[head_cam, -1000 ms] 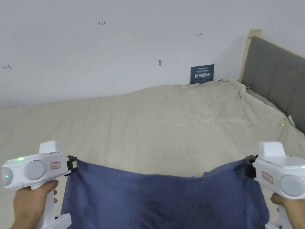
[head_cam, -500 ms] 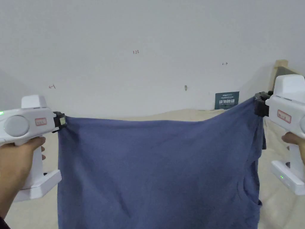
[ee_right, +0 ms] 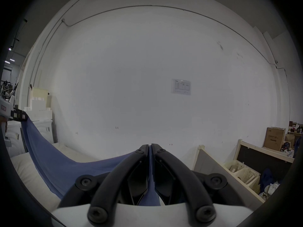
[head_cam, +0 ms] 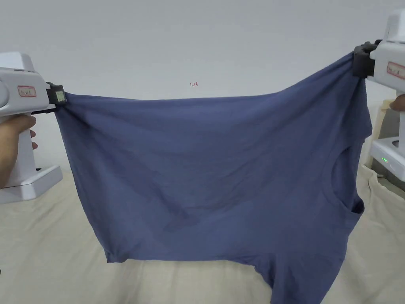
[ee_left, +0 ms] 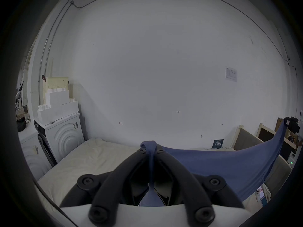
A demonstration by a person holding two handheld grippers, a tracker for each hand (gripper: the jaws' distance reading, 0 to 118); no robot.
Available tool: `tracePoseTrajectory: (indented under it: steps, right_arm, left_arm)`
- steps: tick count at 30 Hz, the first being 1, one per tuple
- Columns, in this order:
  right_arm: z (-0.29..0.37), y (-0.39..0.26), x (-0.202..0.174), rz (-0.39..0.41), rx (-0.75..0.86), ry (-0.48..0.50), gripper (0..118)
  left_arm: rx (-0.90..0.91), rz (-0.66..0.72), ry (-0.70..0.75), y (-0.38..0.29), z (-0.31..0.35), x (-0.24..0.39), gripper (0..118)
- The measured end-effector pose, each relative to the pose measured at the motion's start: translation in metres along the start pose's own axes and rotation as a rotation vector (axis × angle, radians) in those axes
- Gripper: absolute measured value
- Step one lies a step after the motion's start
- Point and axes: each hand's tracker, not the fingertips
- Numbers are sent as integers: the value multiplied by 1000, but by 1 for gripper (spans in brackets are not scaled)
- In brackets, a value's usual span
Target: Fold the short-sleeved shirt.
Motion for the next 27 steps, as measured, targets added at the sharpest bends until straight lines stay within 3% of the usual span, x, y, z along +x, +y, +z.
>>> tracePoseTrajectory:
  steps: [8, 11, 15, 19, 27]
  right_arm:
    - [-50, -47, 17, 12, -7, -10, 2]
    - [-44, -89, 9, 10, -74, -5, 2]
    - [-44, -152, 9, -57, -219, 4, 2]
    - [-25, -209, 3, -131, -302, 0, 2]
    - [51, -308, -12, -192, -448, -6, 2]
  left_arm:
    - [-24, -33, 12, -49, -39, 14, 2]
    - [-55, -47, 15, -88, -53, 15, 2]
    - [-191, -56, 17, -148, -68, 16, 2]
    - [-255, -71, 17, -209, -67, 14, 2]
    - [-430, -34, -11, -320, -21, -3, 2]
